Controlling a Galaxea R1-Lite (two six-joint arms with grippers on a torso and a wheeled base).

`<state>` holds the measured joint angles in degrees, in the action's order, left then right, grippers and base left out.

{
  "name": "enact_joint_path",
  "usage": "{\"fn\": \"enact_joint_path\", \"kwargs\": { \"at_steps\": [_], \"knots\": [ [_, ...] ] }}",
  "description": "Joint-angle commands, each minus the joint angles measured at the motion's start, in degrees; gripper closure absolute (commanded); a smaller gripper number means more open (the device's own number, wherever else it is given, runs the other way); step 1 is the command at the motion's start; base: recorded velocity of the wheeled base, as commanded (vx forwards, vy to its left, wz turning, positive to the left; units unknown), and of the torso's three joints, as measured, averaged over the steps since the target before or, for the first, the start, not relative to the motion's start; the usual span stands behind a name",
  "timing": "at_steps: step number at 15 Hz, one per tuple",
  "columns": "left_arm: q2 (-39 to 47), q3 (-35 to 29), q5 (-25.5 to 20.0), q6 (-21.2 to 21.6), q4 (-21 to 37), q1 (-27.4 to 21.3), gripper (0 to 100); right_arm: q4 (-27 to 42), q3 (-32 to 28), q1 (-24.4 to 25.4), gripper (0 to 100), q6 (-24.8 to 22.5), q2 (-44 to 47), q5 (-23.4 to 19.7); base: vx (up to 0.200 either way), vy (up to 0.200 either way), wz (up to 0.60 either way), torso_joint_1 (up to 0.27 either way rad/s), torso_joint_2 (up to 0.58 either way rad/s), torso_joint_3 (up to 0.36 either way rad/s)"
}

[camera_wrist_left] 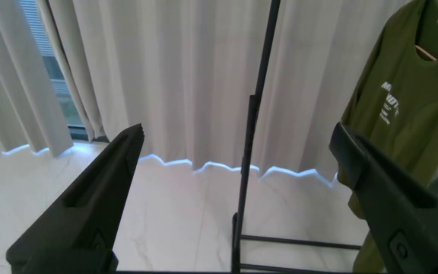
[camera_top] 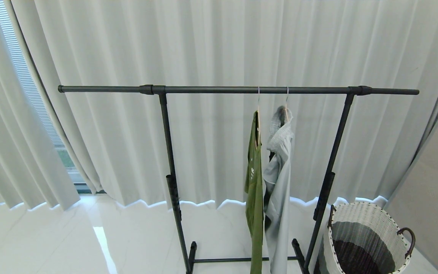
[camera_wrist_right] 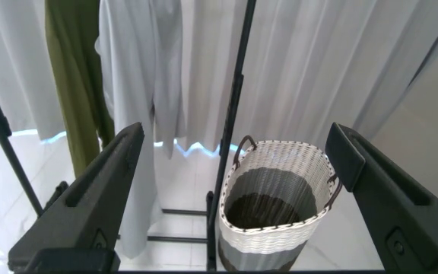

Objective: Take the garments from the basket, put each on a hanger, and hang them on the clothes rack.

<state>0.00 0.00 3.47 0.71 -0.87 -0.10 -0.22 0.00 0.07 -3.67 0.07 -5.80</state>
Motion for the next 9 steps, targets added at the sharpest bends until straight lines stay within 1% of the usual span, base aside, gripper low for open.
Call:
{"fn": "enact_joint_path", "kwargs": {
  "at_steps": [1,9],
  "knots": [
    [0.0,0.0,0.0,0.0,0.0,0.1,0,0.0,0.0,0.0,0,0.0,-0.1,0.0,0.000,0.000,0.00,0.000,0.00,0.000],
    [0.0,0.0,0.0,0.0,0.0,0.1,0,0.0,0.0,0.0,0,0.0,-0.1,0.0,0.000,0.000,0.00,0.000,0.00,0.000]
  ]
}}
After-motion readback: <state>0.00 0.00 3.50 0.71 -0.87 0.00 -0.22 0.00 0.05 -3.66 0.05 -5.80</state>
